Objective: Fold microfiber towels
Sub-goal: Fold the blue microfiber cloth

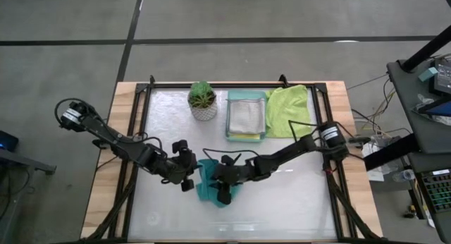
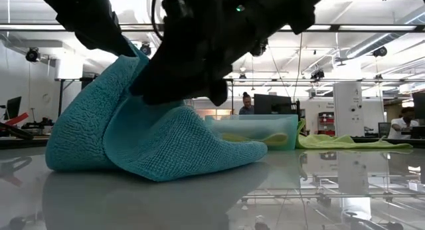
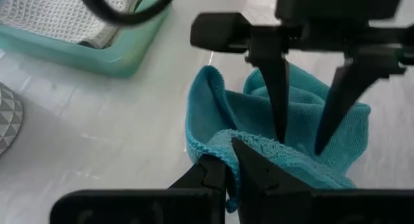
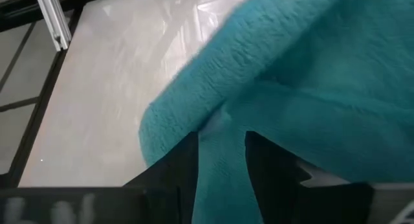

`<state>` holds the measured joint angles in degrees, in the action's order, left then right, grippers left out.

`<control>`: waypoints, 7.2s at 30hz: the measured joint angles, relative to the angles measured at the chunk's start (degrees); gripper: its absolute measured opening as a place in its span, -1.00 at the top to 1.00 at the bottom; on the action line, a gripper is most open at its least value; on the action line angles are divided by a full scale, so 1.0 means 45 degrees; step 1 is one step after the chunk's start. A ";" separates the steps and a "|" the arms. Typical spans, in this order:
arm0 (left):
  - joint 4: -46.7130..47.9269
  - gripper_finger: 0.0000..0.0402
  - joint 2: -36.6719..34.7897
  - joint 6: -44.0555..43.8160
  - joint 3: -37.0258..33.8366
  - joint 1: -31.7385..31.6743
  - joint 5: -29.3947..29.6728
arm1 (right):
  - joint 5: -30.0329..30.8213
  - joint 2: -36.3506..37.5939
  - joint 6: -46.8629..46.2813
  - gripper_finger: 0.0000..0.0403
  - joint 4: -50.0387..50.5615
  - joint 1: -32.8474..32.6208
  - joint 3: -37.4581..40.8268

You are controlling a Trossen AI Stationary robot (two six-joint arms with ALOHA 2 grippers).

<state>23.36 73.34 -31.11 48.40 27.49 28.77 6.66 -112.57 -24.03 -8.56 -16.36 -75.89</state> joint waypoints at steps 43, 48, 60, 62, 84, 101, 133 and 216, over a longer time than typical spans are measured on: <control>0.0035 1.00 -0.1666 0.2150 0.1728 0.0000 -0.4793 | 0.0622 0.6207 0.4567 0.96 0.8457 -0.1880 -0.0682; 0.0143 1.00 -0.1855 0.2390 0.1325 0.0100 -0.5586 | 0.0546 0.6488 0.4898 0.96 0.8846 -0.2608 -0.0336; -0.0397 1.00 -0.0589 0.2020 0.1093 0.0112 -0.5557 | 0.0622 0.6490 0.5830 0.96 0.8448 -0.2408 0.1033; -0.0606 1.00 -0.0339 0.1877 0.1093 0.0117 -0.5557 | 0.0558 0.6526 0.5872 0.96 0.8501 -0.2380 0.1211; 0.6601 1.00 -0.1639 0.3484 0.4766 -0.1754 -0.5578 | 0.1345 0.9573 0.6912 0.96 0.9523 -0.0227 0.0781; 0.8293 1.00 -0.1837 0.3864 0.5704 -0.0850 -0.4162 | 0.0696 1.0818 0.4917 0.96 1.0101 -0.0633 0.1247; 0.7797 1.00 -0.2595 0.5099 0.5843 -0.0244 -0.0966 | 0.1050 1.0488 0.5991 0.96 1.0976 -0.1025 -0.0656; -0.2968 1.00 0.2445 0.0303 -0.0097 0.1418 -0.7459 | -0.5559 1.0064 -0.1582 0.96 0.2151 -0.1511 0.7913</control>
<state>10.00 84.35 -29.75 47.97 33.87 -4.79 -18.36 -67.28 -31.15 1.12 -23.16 -40.29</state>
